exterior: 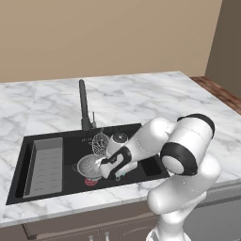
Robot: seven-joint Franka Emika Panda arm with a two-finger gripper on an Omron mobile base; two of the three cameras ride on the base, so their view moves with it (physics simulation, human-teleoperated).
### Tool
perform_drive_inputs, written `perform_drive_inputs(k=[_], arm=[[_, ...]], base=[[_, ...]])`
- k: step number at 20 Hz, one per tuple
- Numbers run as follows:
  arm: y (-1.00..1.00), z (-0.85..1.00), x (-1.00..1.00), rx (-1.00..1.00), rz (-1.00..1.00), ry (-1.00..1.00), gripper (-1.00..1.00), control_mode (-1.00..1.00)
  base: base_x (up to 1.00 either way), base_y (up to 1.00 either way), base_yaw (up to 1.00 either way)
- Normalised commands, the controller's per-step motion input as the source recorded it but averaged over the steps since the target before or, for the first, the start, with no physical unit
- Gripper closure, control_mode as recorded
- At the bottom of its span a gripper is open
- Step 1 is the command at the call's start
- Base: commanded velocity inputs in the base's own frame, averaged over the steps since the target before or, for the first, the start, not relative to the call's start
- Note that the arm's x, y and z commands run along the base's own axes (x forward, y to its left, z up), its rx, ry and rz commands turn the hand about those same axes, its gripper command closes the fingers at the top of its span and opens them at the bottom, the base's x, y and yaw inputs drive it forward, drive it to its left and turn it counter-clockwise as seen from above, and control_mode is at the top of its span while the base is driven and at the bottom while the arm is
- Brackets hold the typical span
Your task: Pick the strainer and colander and place them in the sink. Then turn on the water.
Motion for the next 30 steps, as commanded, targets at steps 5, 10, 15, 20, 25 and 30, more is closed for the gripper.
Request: perform_drive_inputs(k=[5, 10, 15, 20, 25, 30], arm=[[0.1, -0.15, 0.17, 0.0, 0.0, 0.0, 1.0, -1.0], [0.12, -0.2, 0.1, 0.0, 0.0, 0.01, 1.0, -1.0], [0.1, -0.19, 0.03, 0.0, 0.0, 0.0, 1.0, -1.0], [0.09, -0.2, 0.05, 0.0, 0.0, 0.0, 1.0, -1.0], [0.11, -0.18, 0.04, 0.0, 0.0, 0.0, 1.0, -1.0], [0.05, -0.08, 0.03, 0.0, 0.0, 0.0, -1.0, -1.0]], base=[[0.0, 0.0, 0.0], [0.0, 0.0, 0.0], [0.0, 0.0, 0.0], [0.0, 0.0, 0.0], [0.0, 0.0, 0.0], [0.0, 0.0, 0.0]])
